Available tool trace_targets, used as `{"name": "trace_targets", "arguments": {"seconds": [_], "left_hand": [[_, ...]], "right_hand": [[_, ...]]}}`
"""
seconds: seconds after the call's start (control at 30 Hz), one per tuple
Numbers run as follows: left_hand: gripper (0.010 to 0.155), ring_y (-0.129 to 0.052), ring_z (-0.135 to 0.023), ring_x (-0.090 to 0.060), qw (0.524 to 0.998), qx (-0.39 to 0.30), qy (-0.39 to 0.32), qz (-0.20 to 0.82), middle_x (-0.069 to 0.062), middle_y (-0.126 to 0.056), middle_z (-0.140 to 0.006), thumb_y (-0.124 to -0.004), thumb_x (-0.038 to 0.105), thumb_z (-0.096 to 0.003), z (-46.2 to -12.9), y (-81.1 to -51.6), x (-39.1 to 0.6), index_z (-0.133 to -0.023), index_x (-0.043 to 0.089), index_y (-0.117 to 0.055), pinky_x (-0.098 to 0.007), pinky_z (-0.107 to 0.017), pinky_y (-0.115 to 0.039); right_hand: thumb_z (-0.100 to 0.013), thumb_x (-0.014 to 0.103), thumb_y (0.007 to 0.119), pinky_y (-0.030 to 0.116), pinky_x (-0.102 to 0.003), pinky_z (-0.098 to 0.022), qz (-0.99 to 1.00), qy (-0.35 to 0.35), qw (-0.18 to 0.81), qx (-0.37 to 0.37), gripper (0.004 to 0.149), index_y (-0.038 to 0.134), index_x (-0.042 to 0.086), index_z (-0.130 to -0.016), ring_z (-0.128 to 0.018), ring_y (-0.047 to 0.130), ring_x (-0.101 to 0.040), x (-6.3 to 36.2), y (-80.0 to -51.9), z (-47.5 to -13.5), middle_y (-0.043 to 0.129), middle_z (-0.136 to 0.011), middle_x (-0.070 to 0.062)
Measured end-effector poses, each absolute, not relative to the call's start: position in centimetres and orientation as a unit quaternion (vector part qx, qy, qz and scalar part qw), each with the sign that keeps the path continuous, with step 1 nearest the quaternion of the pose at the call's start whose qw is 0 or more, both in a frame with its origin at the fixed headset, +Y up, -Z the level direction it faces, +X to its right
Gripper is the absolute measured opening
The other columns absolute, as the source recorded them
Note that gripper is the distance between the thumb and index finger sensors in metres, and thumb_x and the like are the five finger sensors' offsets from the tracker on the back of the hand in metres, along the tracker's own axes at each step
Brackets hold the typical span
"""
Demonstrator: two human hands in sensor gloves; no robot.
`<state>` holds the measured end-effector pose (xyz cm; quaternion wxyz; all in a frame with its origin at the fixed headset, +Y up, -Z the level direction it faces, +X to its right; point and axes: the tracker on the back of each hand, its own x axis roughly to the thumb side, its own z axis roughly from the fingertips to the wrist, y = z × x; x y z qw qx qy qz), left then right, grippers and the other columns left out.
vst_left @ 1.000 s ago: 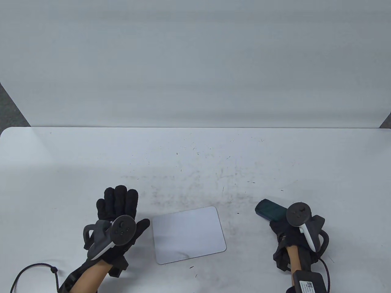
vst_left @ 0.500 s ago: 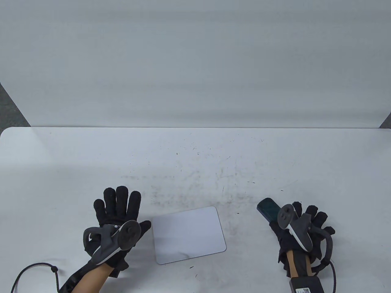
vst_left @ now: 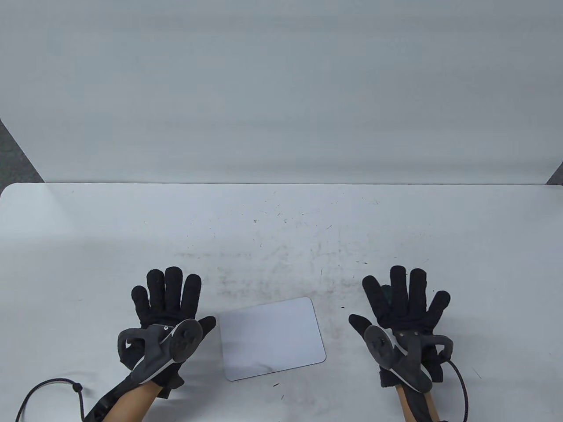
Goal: Wipe the whiteboard with a whiteboard eraser
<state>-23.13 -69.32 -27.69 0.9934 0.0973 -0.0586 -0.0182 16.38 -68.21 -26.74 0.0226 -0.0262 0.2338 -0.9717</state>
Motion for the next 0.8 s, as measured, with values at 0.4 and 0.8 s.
{"name": "trace_targets", "arguments": {"seconds": [0.4,0.8], "left_hand": [[0.089,0.0,-0.107,-0.051,0.99,0.101,-0.067,-0.065,-0.015,-0.005,-0.118,-0.057,0.064,-0.0418,-27.5,-70.2,-22.1,-0.111,0.031,-0.013,-0.076,-0.071,-0.015],[0.089,0.001,-0.107,-0.051,0.989,0.097,-0.071,-0.083,-0.014,-0.005,-0.119,-0.057,0.065,-0.0416,-27.5,-70.4,-21.6,-0.111,0.032,-0.011,-0.076,-0.072,-0.015]], "right_hand": [[-0.031,0.072,0.048,0.022,-0.081,-0.063,-0.982,0.173,0.058,-0.052,0.079,0.019,0.041,-0.097,-0.103,0.019,-0.048,13.5,-70.0,-27.9,0.019,-0.114,-0.01],[-0.031,0.072,0.049,0.021,-0.081,-0.063,-0.986,0.155,0.047,-0.044,0.08,0.018,0.04,-0.098,-0.103,0.02,-0.048,14.2,-70.3,-27.8,0.02,-0.114,-0.01]]}}
